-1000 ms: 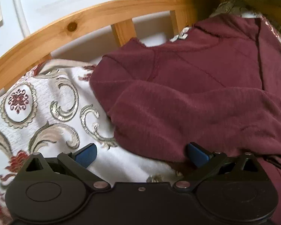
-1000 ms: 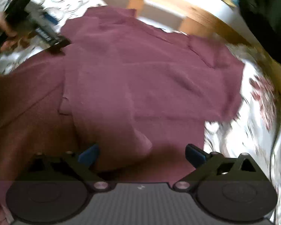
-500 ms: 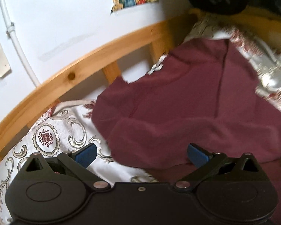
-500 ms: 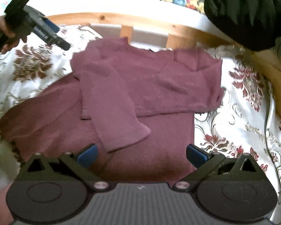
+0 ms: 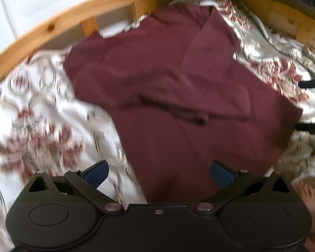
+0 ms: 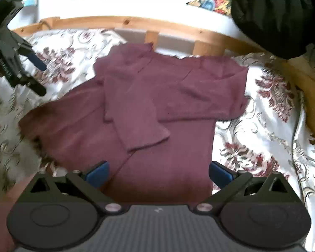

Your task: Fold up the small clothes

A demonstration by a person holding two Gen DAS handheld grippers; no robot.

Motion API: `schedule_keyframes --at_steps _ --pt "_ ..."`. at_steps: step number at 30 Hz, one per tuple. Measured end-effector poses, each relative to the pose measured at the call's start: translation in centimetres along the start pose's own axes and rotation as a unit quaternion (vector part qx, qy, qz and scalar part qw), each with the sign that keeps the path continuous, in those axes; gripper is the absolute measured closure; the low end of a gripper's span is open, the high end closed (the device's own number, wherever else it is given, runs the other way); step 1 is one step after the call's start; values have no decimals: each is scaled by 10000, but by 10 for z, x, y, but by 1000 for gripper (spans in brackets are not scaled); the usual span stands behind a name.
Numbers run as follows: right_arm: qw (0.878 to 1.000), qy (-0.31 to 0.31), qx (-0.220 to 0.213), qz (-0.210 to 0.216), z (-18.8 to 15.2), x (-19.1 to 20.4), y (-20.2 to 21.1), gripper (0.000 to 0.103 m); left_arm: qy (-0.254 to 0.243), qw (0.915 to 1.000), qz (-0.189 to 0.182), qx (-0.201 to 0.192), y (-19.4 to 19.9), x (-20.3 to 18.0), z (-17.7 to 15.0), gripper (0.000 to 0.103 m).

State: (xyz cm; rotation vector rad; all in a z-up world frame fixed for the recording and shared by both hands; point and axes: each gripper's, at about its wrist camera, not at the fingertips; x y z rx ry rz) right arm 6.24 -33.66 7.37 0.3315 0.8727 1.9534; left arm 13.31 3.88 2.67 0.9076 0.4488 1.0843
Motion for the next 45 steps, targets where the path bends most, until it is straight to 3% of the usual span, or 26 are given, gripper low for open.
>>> schedule_keyframes --at_steps 3,5,8,11,15,19,23,31,34,39,41,42,45 --pt "9994 253 221 -33 -10 10 0 0 -136 9996 -128 225 -6 -15 -25 1" --pt "9984 393 392 -106 -19 17 -3 0 -676 9968 -130 414 -16 -34 -36 1" --pt "9953 544 740 -319 -28 26 -14 0 -1684 9847 -40 440 -25 -63 -45 1" --pt "9942 500 802 -515 -35 31 -21 0 -2142 9760 47 381 -33 -76 -56 0" --pt "9946 269 762 -654 -36 27 -29 0 -1831 9823 -90 389 -39 -65 -59 0" --pt "9920 552 666 -922 -32 35 -36 0 -1728 9845 -118 256 -43 -61 -60 0" --pt "9901 719 628 -1026 -32 41 -38 0 -1982 9801 -7 -76 -44 -68 -64 0" --pt "9924 319 690 -965 -32 34 -39 0 -2348 9691 435 -624 -46 -77 -61 0" --pt "9923 325 687 -981 -32 35 -39 0 -2521 9615 659 -873 -50 -85 -61 0" --pt "9924 312 665 -988 -33 35 -38 0 -3109 9375 1024 -1179 -53 -103 -71 0" --pt "9924 345 611 -1013 -33 36 -36 0 -3210 9335 1073 -1187 -51 -104 -71 1" --pt "9922 390 564 -1037 -33 36 -35 0 -3202 9340 1076 -1163 -49 -103 -69 5" --pt "9885 729 459 -1239 -34 41 -33 0 -3044 9389 1219 -1048 -47 -94 -63 30"
Point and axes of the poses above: each gripper's, at about its wrist camera, not at the fingertips, and y roughly against the way its jaws point, x to its left, z to its top, and after that the axes turned 1 degree about z, right-handed
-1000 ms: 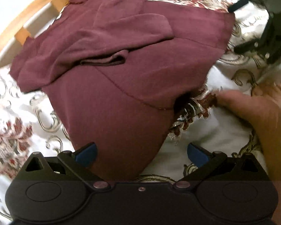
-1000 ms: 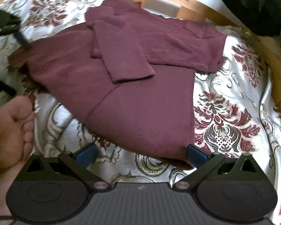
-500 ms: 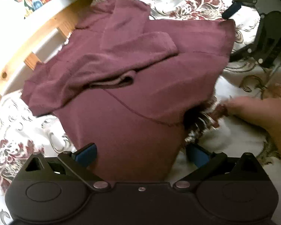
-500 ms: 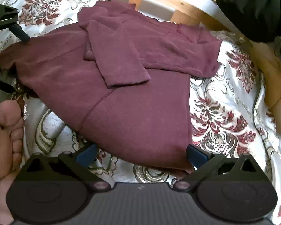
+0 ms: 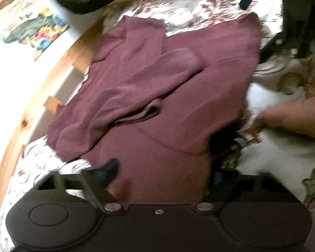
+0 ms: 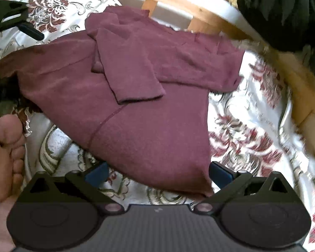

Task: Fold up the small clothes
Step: 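Close both tools on the maroon sweater's hem edge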

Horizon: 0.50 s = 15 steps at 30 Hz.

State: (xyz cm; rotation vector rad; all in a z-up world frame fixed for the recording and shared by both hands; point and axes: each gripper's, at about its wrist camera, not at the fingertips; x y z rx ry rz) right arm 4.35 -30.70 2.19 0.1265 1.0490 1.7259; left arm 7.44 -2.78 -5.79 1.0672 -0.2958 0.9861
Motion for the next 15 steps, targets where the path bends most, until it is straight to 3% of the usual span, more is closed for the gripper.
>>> schedule_keyframes --at_steps 3,8,10,15 --pt "9991 362 5 -212 0 6 -3 0 334 9990 -30 285 -6 17 -6 43" --pt "9968 673 -29 -427 -1 12 -5 0 861 9956 -166 330 -8 39 -11 54" --pt "9971 647 -18 -405 -1 11 -5 0 1065 9937 -206 283 -7 48 -13 67" --pt "9977 561 -8 -375 -3 9 -5 0 1737 9836 -410 274 -11 70 -16 68"
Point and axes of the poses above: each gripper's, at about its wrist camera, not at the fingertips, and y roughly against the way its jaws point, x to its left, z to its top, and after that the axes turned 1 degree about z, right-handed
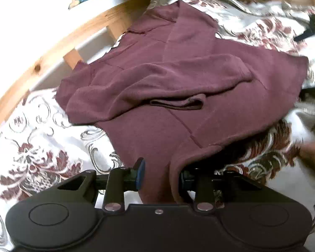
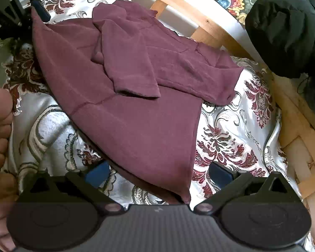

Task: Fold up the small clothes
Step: 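Close both tools on the maroon sweater's hem edge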

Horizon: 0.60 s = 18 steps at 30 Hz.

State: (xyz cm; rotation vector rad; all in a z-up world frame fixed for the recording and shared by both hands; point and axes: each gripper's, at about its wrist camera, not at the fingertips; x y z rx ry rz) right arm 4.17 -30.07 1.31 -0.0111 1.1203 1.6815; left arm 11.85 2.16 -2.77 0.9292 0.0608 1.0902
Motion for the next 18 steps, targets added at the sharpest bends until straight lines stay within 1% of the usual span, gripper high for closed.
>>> schedule_keyframes --at_steps 2,5,9,12,14,16,18 --pt "10000 38 -17 -9 0 1 1 0 114 9999 -52 27 -1 1 0 68" --pt "9998 182 -94 -87 0 4 0 0 142 9999 -55 10 -1 0 0 68" --pt "9987 349 -162 -325 1 4 -4 0 172 9998 30 -101 1 5 2 68" --pt "9981 340 -178 -480 0 2 -4 1 230 9996 111 -137 3 11 2 68" --pt "9981 295 -190 -509 -3 -1 -5 2 294 9994 161 -121 2 16 0 67" --pt "9986 241 -198 -430 -4 -2 -4 12 378 9991 161 -67 2 19 -2 65" --pt "9988 206 -208 -393 -6 -4 -4 31 437 9990 128 5 2 21 -4 64"
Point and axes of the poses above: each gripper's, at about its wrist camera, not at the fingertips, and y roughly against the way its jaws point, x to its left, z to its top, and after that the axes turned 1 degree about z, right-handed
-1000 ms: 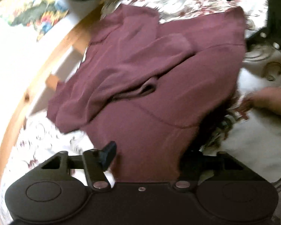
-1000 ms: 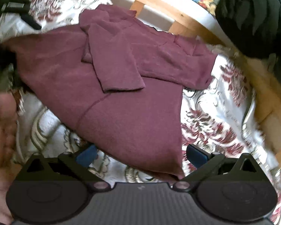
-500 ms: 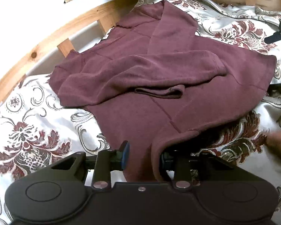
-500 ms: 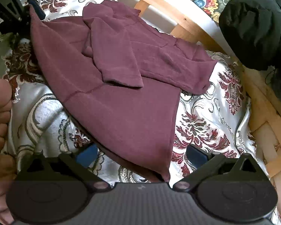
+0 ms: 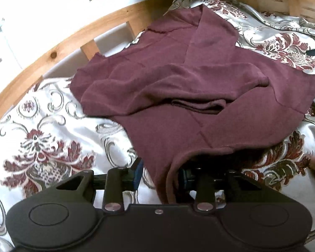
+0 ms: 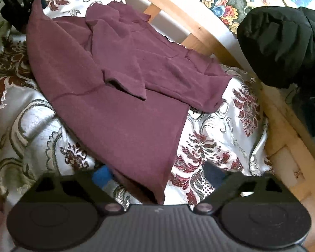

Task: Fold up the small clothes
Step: 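Close both tools on the maroon sweater's hem edge, then lift the hem with both tools and fold it over toward the collar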

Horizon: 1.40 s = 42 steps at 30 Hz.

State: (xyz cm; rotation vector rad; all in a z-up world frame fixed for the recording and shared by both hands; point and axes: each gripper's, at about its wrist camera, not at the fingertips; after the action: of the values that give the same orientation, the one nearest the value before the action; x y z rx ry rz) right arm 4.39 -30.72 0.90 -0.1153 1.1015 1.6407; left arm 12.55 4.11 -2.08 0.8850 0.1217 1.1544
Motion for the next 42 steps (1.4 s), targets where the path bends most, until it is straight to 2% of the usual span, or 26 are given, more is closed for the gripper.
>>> schedule_keyframes --at_steps 1,3,5,6,7,10,13,18,23,28,34,38,42 --pt "10000 -4 -17 37 -1 0 0 36 -3 10000 0 41 0 0 -1 64" --pt "9999 40 -15 122 -1 1 1 68 -32 10000 24 69 2 0 -2 65" --pt "9998 1 -44 185 0 1 2 92 -53 10000 33 28 8 -2 -2 75" --pt "9997 -59 -102 211 0 -1 4 95 -53 10000 7 -33 12 -3 -3 87" --pt "9994 -151 -215 229 2 -4 8 95 -71 9999 5 -89 16 -5 -3 94" --pt "9981 -344 -505 128 6 -17 20 96 -235 9992 57 -322 30 -14 -3 97" --pt "9949 -649 -765 37 12 -37 34 97 -196 9978 111 -628 46 -17 0 98" --pt "9882 -1156 -1001 7 14 -64 52 97 288 9931 249 -1106 79 -5 8 98" --pt "9796 -1532 -1297 89 7 -79 78 97 779 9888 227 -1256 112 -1 7 98" --pt "9704 -1722 -1694 62 -1 -87 117 97 951 9847 217 -1443 153 -14 4 98" --pt "9639 -1830 -1933 -67 -7 -99 156 97 1320 9759 103 -1734 196 -18 3 98" --pt "9643 -1778 -1957 -146 1 -106 155 97 1280 9739 56 -1873 199 -16 15 98" --pt "9658 -1817 -1842 -172 22 -121 128 97 938 9781 45 -1856 182 -3 43 98"
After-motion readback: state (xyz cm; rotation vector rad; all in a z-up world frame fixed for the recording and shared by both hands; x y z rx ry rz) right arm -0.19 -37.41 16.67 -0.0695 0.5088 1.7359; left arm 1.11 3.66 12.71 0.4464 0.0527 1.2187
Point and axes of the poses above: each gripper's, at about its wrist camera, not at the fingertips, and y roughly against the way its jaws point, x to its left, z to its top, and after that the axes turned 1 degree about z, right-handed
